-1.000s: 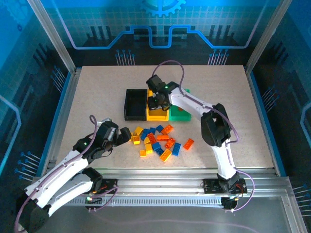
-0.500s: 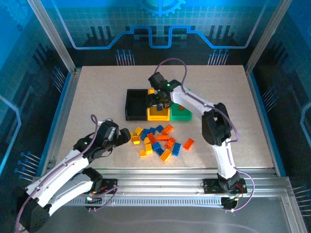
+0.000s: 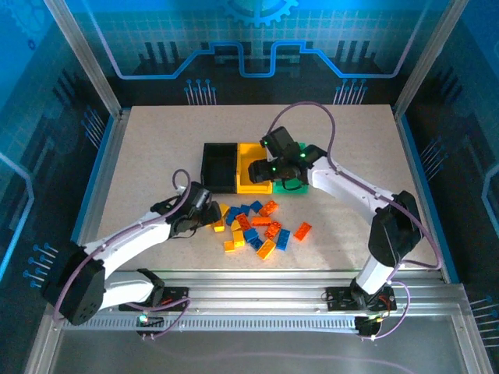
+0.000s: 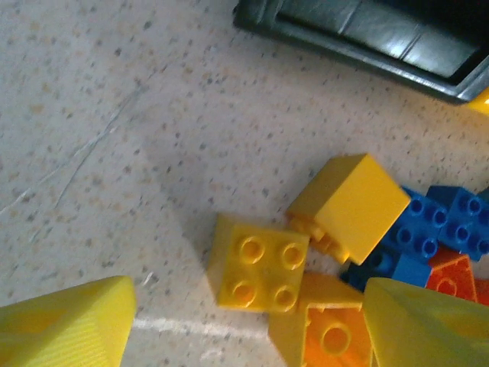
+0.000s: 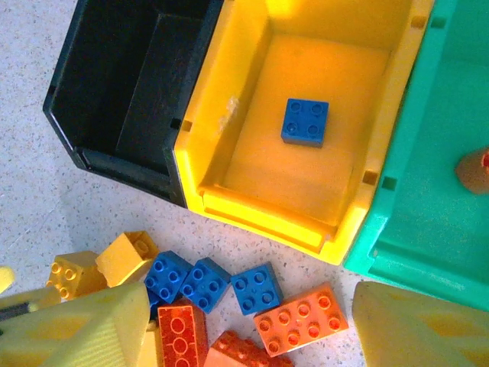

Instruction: Sort the legos into containers by color

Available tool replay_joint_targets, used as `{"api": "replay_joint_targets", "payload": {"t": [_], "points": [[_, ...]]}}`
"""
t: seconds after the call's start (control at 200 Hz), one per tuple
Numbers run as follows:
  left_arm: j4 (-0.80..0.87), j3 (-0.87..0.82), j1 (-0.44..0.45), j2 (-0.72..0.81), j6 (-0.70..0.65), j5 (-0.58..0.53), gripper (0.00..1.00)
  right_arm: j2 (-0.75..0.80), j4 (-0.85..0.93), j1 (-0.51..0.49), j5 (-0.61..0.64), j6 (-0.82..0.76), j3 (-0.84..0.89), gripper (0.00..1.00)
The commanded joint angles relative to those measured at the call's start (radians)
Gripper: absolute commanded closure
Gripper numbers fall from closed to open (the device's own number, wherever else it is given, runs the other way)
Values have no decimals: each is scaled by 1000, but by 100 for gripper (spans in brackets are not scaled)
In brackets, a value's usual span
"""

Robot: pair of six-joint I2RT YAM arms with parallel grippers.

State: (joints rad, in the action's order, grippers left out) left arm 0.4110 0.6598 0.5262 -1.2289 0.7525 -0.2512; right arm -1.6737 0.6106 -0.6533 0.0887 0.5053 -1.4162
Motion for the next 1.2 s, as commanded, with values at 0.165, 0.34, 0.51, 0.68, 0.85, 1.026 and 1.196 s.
{"api": "replay_joint_targets", "payload": {"t": [0.165,0.34,0.51,0.68,0.85,1.026,1.196], "points": [[-76,13,-17,-110,-14,-40,29,85,-41,18,-21,18,53,28],[-86,-12,-26,-142,-10,-51,40,110,-52,38,-28,21,80,28],[-94,-25,-32,-147,-10,-61,51,120,-58,48,-32,25,100,28],[-90,-23,-33,-156,-10,-67,58,126,-61,56,-32,26,109,28],[-43,-1,-31,-116,-11,-69,76,139,-61,66,-31,32,118,28],[42,120,-33,-10,-34,-84,80,175,-68,79,-31,34,140,28],[59,350,-38,-104,-100,-131,81,209,-73,92,-29,47,190,28]]}}
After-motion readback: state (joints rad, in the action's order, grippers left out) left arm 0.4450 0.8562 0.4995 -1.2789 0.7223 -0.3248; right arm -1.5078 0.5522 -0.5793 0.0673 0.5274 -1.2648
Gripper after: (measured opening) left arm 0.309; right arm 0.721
